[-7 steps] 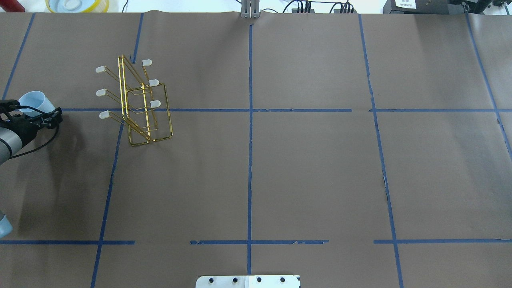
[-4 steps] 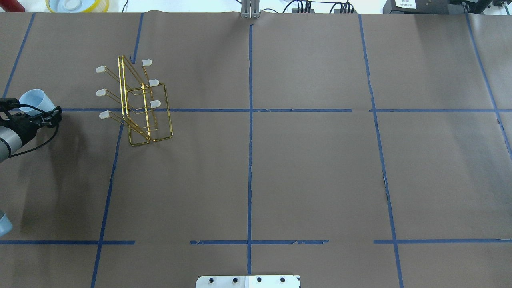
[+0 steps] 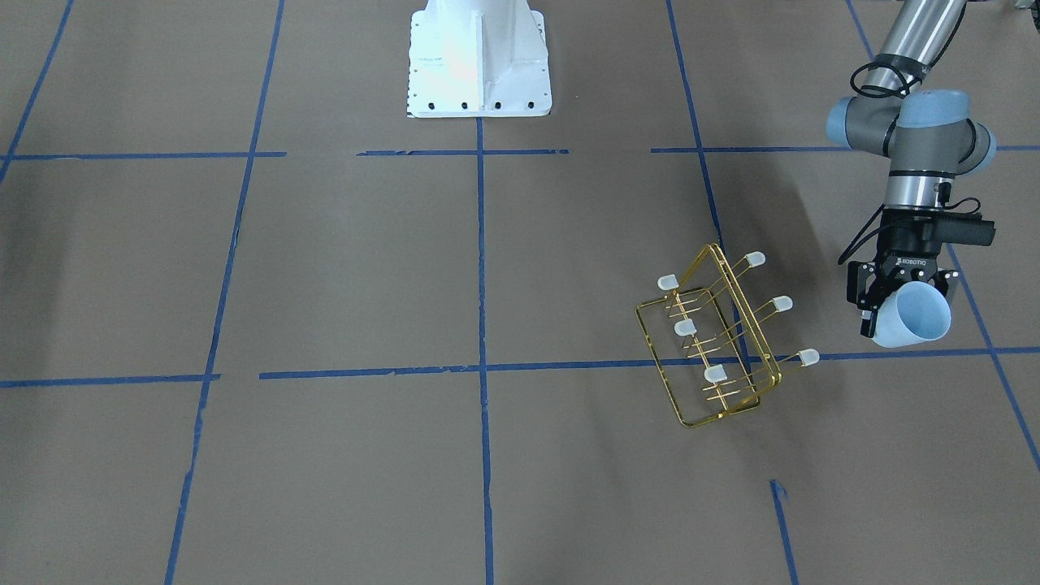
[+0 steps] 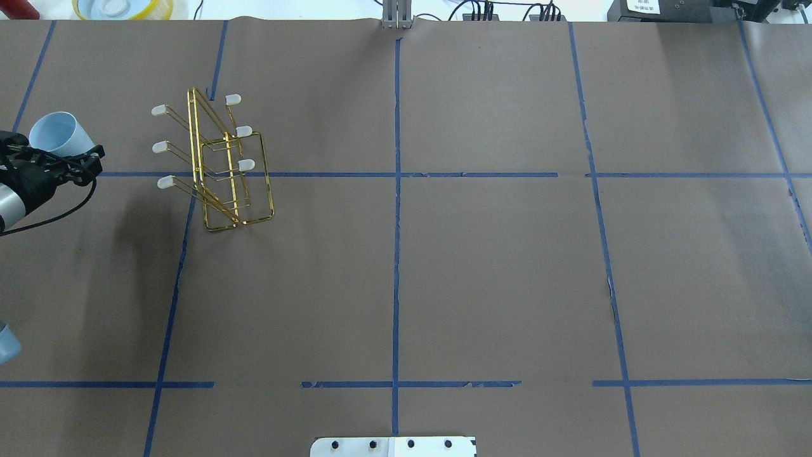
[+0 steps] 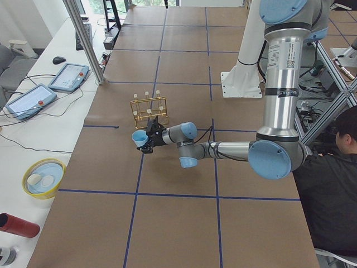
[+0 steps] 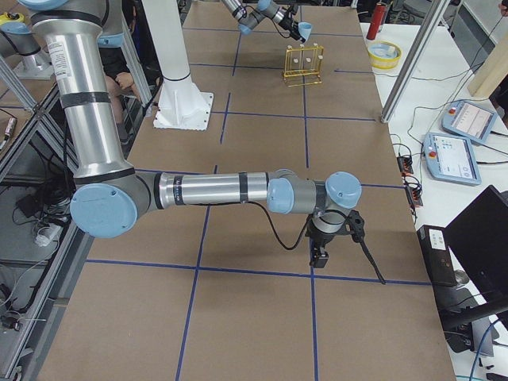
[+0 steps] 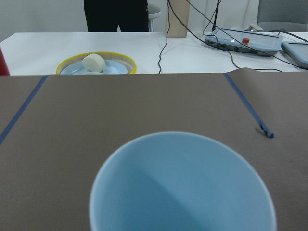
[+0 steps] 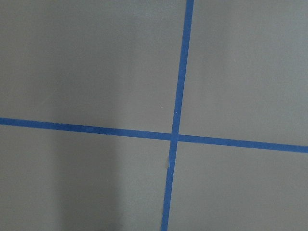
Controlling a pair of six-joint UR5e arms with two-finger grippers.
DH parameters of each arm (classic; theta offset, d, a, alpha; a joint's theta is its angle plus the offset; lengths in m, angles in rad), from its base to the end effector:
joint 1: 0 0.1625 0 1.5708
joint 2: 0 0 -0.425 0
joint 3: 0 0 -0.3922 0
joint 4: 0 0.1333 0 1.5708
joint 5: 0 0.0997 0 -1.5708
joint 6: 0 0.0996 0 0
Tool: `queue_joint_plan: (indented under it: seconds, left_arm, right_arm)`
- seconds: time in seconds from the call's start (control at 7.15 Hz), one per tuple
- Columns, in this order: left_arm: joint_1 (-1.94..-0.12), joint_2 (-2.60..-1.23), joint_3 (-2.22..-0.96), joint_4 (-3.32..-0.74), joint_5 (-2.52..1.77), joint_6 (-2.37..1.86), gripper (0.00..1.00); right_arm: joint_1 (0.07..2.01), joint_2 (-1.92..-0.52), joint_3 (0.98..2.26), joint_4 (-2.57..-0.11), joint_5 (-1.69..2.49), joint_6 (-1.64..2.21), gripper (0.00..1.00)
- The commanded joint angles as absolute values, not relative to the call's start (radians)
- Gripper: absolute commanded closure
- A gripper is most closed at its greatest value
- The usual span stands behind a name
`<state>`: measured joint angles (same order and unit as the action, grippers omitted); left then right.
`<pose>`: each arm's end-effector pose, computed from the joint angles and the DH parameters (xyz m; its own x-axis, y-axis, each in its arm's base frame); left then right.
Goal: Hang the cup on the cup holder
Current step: 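Lift the cup with the left gripper and tilt it sideways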
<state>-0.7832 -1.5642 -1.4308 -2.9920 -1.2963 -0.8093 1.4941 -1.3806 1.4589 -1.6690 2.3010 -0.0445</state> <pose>0.2455 -0.4706 0.5774 0.7451 0.1954 -0.6377 0.4818 0.5034 0.7172 0.0230 -0.5730 0.6253 0.7397 -0.0882 0.6671 0.1096 0.9939 0.0098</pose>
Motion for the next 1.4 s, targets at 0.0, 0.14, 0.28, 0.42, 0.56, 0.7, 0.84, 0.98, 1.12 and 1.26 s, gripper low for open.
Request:
queue_joint_plan:
  seconds: [0.0, 0.14, 0.28, 0.42, 0.56, 0.7, 0.84, 0.98, 1.12, 1.26]
  left_arm:
    - [-0.787, -1.508, -1.593, -2.938, -1.293, -0.641, 1.00]
    - [-0.787, -1.496, -1.647, -2.846, -1.287, -0.634, 1.00]
    - [-0.787, -1.477, -1.704, -2.785, -1.282, -0.454, 1.00]
    - [-0.787, -1.462, -1.770, -2.754, -1.257, -0.287, 1.00]
    - [-0.788, -1.453, -1.822, -2.681, -1.199, -0.231, 1.00]
    - [-0.788, -1.445, -1.848, -2.630, -1.142, -0.116, 1.00]
    - [-0.787, -1.447, -1.855, -2.626, -1.082, 0.029, 1.00]
    - [-0.779, -1.450, -1.867, -2.600, -0.998, 0.164, 1.00]
    - [-0.743, -1.448, -1.896, -2.524, -0.892, 0.236, 1.00]
    - [-0.686, -1.447, -1.911, -2.452, -0.774, 0.273, 1.00]
  right_arm:
    - [1.494, -1.381, 1.459, -1.669, 2.301, -0.044, 0.00]
    - [1.494, -1.381, 1.459, -1.669, 2.301, -0.044, 0.00]
    - [1.494, -1.381, 1.459, -1.669, 2.301, -0.044, 0.00]
    - [1.494, -1.381, 1.459, -1.669, 2.301, -0.044, 0.00]
    - [1.494, -1.381, 1.459, -1.669, 2.301, -0.044, 0.00]
    - [1.494, -1.381, 1.459, -1.669, 2.301, -0.044, 0.00]
    - [1.494, -1.381, 1.459, -1.669, 2.301, -0.044, 0.00]
    - [1.494, -1.381, 1.459, -1.669, 2.301, -0.044, 0.00]
    - [1.494, -1.381, 1.459, -1.669, 2.301, -0.044, 0.00]
    - [1.494, -1.381, 1.459, -1.669, 2.301, -0.044, 0.00]
